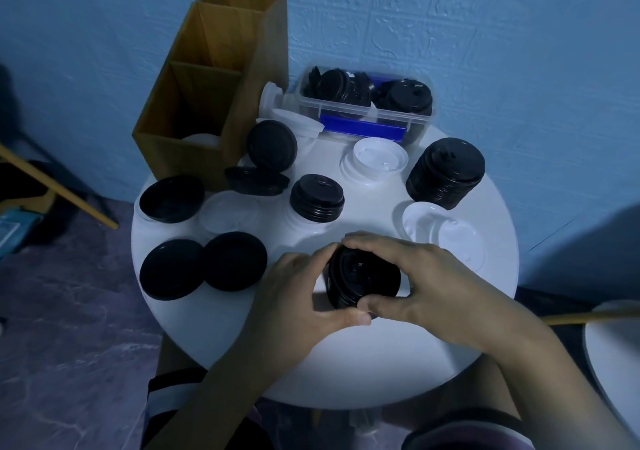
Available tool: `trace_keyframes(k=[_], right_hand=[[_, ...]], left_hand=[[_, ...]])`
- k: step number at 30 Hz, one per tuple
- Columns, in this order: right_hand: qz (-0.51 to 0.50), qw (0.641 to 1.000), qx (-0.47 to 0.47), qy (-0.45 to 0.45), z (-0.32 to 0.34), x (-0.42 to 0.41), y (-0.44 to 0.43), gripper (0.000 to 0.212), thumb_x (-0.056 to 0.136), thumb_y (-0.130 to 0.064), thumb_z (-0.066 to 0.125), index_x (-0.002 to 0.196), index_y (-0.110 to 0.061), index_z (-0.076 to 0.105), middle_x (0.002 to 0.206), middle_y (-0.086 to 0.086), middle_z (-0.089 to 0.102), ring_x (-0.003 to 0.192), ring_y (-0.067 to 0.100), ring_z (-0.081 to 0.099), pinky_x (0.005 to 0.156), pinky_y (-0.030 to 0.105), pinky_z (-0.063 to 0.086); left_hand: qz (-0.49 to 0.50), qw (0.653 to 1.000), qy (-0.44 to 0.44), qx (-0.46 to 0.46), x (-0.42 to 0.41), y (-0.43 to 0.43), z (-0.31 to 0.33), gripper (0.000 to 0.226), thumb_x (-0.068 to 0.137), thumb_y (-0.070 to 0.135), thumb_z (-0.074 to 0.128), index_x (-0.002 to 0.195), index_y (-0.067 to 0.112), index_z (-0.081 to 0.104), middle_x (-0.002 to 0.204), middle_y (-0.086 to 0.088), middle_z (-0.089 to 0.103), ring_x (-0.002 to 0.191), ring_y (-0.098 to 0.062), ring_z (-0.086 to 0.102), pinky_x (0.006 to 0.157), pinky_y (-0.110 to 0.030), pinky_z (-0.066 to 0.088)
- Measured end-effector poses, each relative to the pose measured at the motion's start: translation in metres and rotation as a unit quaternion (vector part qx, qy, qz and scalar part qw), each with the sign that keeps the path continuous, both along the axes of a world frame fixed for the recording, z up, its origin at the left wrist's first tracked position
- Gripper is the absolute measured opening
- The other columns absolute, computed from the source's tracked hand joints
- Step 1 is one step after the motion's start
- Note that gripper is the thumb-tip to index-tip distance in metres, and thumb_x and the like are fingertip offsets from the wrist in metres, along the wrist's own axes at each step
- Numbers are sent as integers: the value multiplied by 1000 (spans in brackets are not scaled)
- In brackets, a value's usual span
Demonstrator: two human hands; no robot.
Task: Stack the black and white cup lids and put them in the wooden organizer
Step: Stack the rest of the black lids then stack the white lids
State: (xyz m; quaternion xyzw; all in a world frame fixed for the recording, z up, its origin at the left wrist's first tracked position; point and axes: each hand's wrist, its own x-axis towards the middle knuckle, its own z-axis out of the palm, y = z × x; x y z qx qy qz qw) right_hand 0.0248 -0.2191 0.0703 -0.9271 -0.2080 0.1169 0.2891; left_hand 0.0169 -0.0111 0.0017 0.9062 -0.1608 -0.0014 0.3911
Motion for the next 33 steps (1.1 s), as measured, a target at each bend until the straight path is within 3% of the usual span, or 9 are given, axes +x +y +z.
trace_keyframes(k=[4, 8, 10, 15, 21, 24, 25, 29, 33], right_hand=[[-28, 1000, 4, -10, -6, -3, 0, 71, 82, -52, 75, 138, -62, 31, 140, -36, 48, 124, -2, 52, 102, 19, 44], [-41, 999, -17, -31, -8, -9, 4, 68, 85, -56, 69, 145, -50, 36, 125, -38, 49, 98, -19, 49, 86, 1, 35], [-41, 998, -25, -39, -9, -11, 7, 67, 87, -57, 67, 146, -48, 35, 128, -34, 49, 94, -17, 47, 83, -1, 33], [-78, 996, 23, -29, -16, -13, 6, 72, 83, -57, 72, 146, -48, 38, 125, -32, 56, 112, -7, 50, 91, 3, 36], [-123, 979, 162, 26, -29, -20, -11, 63, 79, -39, 83, 130, -54, 50, 127, -30, 63, 123, -4, 57, 106, 24, 45], [-117, 970, 205, 59, -27, -20, -11, 62, 79, -36, 79, 132, -49, 50, 124, -29, 66, 122, -4, 59, 103, 18, 47], [-114, 967, 214, 77, -27, -18, -10, 62, 79, -35, 78, 133, -48, 50, 124, -29, 66, 122, -5, 59, 102, 17, 47], [-86, 961, 224, 137, -17, -4, -10, 58, 84, -36, 71, 139, -34, 54, 124, -19, 70, 121, -1, 61, 102, 19, 49], [-137, 966, 216, 46, -1, 35, 1, 24, 90, -40, 67, 112, -31, 73, 106, -10, 77, 102, 12, 72, 98, 36, 56]], left_hand=[[14, 999, -31, 12, -2, -3, 0, 76, 60, 76, 70, 127, 45, 53, 101, 35, 54, 104, 8, 44, 85, -17, 41], [20, 999, -27, 11, -2, -4, 0, 72, 59, 75, 70, 123, 45, 54, 99, 29, 58, 102, 5, 46, 86, -25, 45], [22, 999, -24, 12, -3, -4, 0, 73, 59, 76, 69, 123, 44, 55, 99, 26, 59, 102, 3, 47, 85, -29, 47], [21, 999, -19, 21, -3, -3, 0, 74, 62, 76, 68, 127, 46, 52, 100, 32, 54, 106, 5, 44, 88, -25, 43], [21, 999, -25, 19, -6, -2, -3, 82, 64, 75, 71, 137, 52, 42, 111, 33, 54, 117, 7, 43, 97, -21, 39], [4, 1000, -30, 7, -5, -1, -1, 113, 60, 72, 76, 155, 49, 19, 117, 51, 37, 120, 28, 29, 102, -3, 22], [-1, 999, -35, 0, -4, 0, -1, 117, 60, 69, 78, 157, 44, 19, 116, 53, 35, 118, 32, 26, 99, 2, 19], [-5, 997, -29, -70, -4, -1, 6, 81, 67, 63, 73, 139, 52, 37, 116, 44, 50, 108, 17, 51, 85, 0, 36], [3, 994, -12, -105, -3, -1, 5, 69, 67, 59, 74, 127, 59, 40, 117, 35, 57, 107, 6, 59, 84, -14, 48]])
